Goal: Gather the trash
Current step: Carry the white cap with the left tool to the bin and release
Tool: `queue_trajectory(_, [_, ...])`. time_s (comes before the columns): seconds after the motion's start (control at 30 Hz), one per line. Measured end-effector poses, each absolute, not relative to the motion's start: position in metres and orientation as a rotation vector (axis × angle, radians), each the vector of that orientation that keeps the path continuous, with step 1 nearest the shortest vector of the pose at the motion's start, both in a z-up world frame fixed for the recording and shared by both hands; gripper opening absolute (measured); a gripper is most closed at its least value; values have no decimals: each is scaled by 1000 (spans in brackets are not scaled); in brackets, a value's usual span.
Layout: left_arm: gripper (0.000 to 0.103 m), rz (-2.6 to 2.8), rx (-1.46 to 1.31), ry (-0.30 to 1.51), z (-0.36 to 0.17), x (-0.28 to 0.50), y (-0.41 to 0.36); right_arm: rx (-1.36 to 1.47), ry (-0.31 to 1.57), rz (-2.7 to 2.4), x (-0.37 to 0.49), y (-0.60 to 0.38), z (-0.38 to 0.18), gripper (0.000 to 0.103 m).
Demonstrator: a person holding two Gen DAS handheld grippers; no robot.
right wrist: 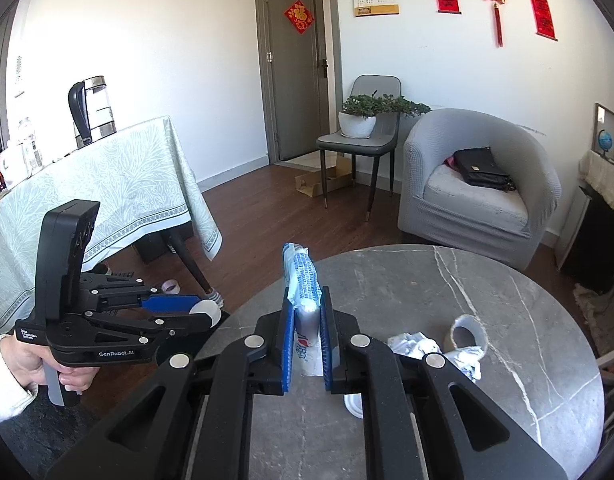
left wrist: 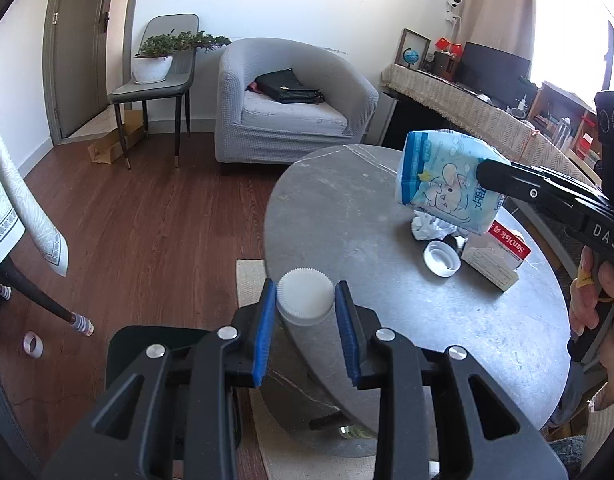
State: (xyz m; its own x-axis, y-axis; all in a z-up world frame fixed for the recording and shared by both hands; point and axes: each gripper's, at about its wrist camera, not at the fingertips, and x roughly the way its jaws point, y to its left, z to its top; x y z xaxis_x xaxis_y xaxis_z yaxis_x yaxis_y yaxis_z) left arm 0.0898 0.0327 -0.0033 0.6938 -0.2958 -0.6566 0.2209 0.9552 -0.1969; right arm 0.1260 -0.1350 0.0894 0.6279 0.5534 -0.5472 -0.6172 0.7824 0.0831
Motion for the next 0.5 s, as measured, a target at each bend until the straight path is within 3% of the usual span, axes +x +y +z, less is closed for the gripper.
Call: queue_trajectory(0.5, [32,-101,-127,870,-33,83,144,-94,627,796,143,-37,83,11])
